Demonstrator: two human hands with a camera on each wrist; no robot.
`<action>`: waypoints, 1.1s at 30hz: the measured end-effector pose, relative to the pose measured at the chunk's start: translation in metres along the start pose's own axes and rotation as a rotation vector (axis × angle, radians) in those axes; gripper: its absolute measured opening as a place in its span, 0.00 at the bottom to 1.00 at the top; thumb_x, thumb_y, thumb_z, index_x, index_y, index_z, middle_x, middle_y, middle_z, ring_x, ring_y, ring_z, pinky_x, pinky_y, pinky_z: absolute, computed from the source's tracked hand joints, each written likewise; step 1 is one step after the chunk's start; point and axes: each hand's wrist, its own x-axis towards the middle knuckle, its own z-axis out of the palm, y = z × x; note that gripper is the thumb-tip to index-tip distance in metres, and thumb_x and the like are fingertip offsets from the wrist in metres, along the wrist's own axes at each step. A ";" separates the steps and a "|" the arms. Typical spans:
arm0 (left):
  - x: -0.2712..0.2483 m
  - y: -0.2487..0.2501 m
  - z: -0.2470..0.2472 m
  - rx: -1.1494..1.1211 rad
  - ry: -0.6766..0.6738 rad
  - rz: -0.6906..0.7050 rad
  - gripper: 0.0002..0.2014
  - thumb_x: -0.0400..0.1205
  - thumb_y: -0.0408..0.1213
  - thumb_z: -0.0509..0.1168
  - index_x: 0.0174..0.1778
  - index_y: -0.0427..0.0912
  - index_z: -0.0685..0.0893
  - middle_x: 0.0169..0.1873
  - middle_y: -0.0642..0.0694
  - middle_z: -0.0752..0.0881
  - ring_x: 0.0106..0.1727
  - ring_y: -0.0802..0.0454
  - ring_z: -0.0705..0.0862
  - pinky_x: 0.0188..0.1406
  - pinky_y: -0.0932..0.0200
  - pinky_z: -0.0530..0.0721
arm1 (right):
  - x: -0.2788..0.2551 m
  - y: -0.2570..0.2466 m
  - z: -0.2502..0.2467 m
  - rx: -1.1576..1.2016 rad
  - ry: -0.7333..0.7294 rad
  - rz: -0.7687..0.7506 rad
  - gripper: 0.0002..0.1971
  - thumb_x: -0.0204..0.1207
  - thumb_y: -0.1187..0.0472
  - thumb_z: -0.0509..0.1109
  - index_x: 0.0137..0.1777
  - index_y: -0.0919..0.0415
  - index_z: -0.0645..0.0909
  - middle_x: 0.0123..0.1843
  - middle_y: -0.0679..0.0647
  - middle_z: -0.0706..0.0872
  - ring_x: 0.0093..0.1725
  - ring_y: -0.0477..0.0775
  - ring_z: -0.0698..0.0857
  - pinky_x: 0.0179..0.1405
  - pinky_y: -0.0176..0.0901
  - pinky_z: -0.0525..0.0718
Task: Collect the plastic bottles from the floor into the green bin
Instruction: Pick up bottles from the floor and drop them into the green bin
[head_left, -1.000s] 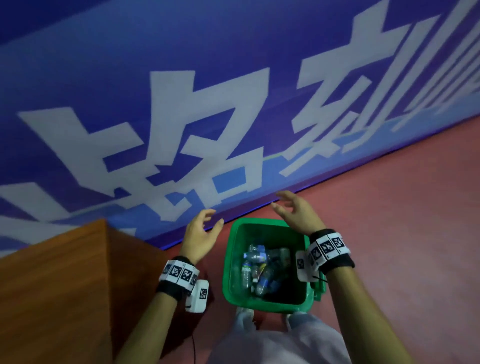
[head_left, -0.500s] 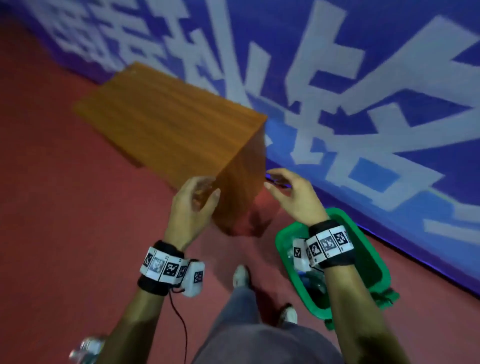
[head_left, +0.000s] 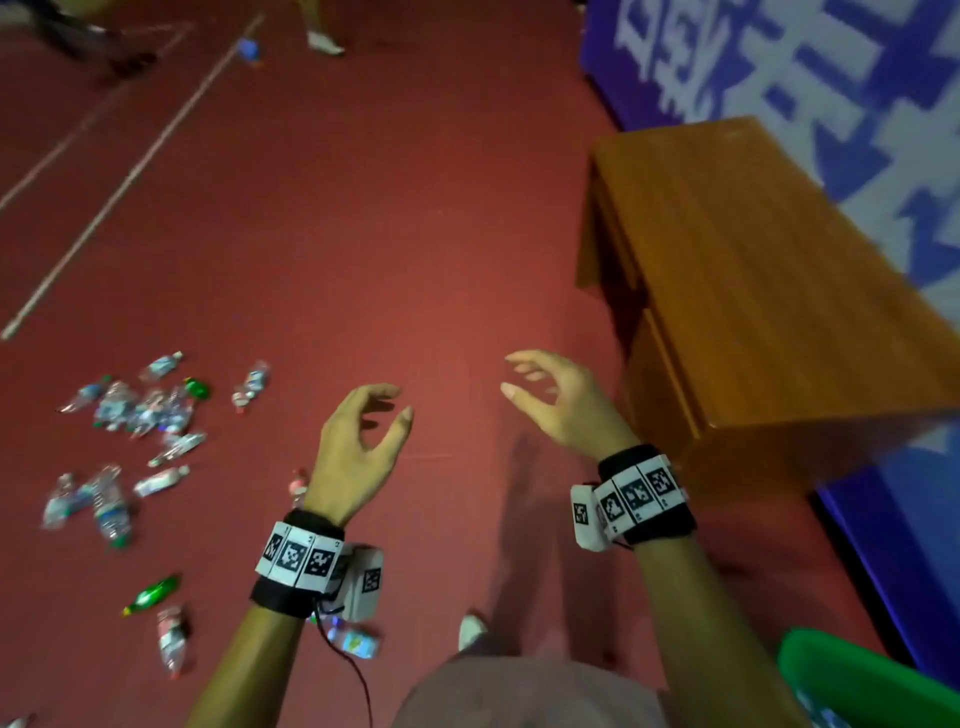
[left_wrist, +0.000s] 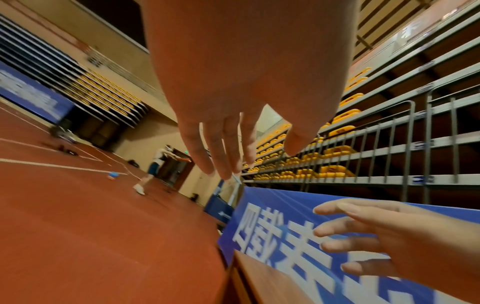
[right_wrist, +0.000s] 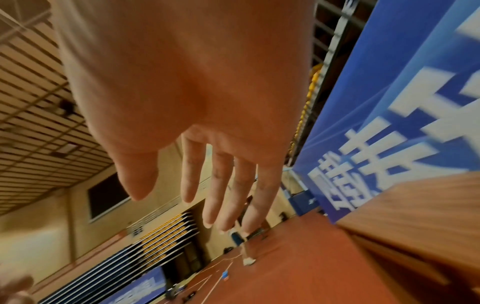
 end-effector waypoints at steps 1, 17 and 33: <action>0.002 -0.018 -0.024 0.012 0.035 -0.026 0.11 0.84 0.45 0.72 0.62 0.53 0.84 0.58 0.57 0.88 0.58 0.59 0.88 0.60 0.49 0.88 | 0.019 -0.011 0.029 -0.001 -0.037 -0.024 0.20 0.78 0.41 0.74 0.69 0.41 0.81 0.61 0.38 0.86 0.62 0.38 0.84 0.65 0.48 0.85; -0.006 -0.249 -0.208 0.172 0.350 -0.543 0.13 0.83 0.47 0.71 0.62 0.53 0.84 0.57 0.58 0.87 0.55 0.68 0.84 0.48 0.67 0.82 | 0.204 -0.064 0.334 -0.271 -0.882 -0.039 0.32 0.77 0.41 0.75 0.79 0.42 0.70 0.78 0.51 0.77 0.76 0.52 0.77 0.78 0.54 0.75; 0.152 -0.493 -0.288 0.565 0.042 -1.107 0.26 0.81 0.53 0.68 0.71 0.40 0.77 0.67 0.38 0.82 0.65 0.36 0.84 0.62 0.44 0.83 | 0.480 0.013 0.543 -0.640 -1.090 -0.037 0.36 0.77 0.45 0.77 0.82 0.54 0.69 0.78 0.61 0.77 0.76 0.63 0.78 0.75 0.54 0.78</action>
